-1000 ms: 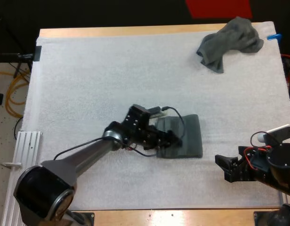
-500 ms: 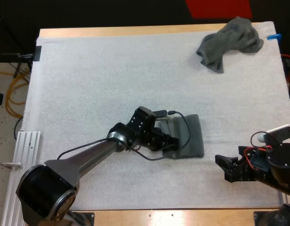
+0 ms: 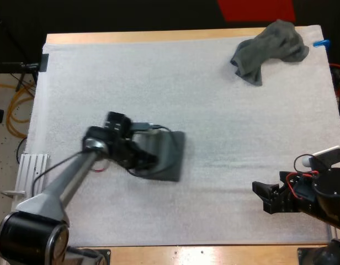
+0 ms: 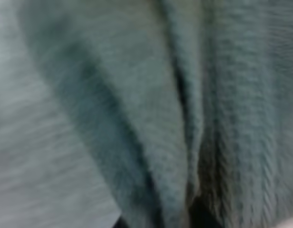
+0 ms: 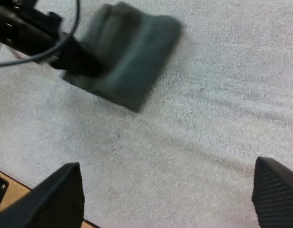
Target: Pick towel from pile fold and stack
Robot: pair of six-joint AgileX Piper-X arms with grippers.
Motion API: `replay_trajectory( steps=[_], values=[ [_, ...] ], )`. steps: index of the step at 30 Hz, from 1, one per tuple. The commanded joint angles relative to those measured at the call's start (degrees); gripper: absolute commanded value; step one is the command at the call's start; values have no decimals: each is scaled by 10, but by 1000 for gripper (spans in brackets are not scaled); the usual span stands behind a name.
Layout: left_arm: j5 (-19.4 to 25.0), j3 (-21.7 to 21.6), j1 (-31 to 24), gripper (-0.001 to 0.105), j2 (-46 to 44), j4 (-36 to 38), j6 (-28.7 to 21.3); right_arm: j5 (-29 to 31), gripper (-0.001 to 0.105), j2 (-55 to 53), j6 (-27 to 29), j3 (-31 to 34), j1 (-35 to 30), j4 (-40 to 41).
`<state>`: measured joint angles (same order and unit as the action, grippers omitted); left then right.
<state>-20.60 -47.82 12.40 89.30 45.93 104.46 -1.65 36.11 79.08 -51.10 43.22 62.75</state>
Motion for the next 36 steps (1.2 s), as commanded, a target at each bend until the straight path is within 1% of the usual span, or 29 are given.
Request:
replay_trajectory(
  steps=[1,2,4,7,12,16,18,20,22,25,26,29,33,35,36],
  values=[
    [49,-9,-30,0,-6,43,-47,6,71,-3,5,-1,1,1],
    [64,-13,-46,0,-6,55,-61,6,71,-3,5,-1,1,1],
    [120,-24,-96,0,-6,83,-98,6,71,-3,5,-1,1,1],
    [169,-40,-154,0,-6,103,-123,6,71,-3,5,-1,1,1],
    [190,-48,-226,0,-6,110,-130,0,71,-3,5,-1,1,-8],
    [196,-48,-268,0,-6,110,-130,-29,71,-3,5,-1,1,-37],
    [197,-48,-280,0,-6,110,-130,-38,71,-3,5,-1,1,-49],
    [209,-48,-285,0,-6,110,-131,-38,71,-3,5,-1,1,-57],
    [232,-48,-286,0,-6,110,-134,-38,71,-3,5,-1,1,-62],
    [241,-48,-286,0,-6,110,-135,-38,71,-3,5,-1,1,-64],
    [243,-48,-286,2,-6,110,-137,-38,71,-3,5,-1,1,-64],
    [249,-49,-286,12,-6,117,-146,-38,71,-3,5,-1,1,-64],
    [252,-66,-286,31,-6,144,-146,-38,71,-3,5,-1,1,-64],
    [264,-80,-286,38,-6,156,-146,-38,71,-3,5,-1,1,-64],
    [280,-90,-286,40,-9,163,-146,-38,71,-3,5,-1,1,-64]
  ],
)
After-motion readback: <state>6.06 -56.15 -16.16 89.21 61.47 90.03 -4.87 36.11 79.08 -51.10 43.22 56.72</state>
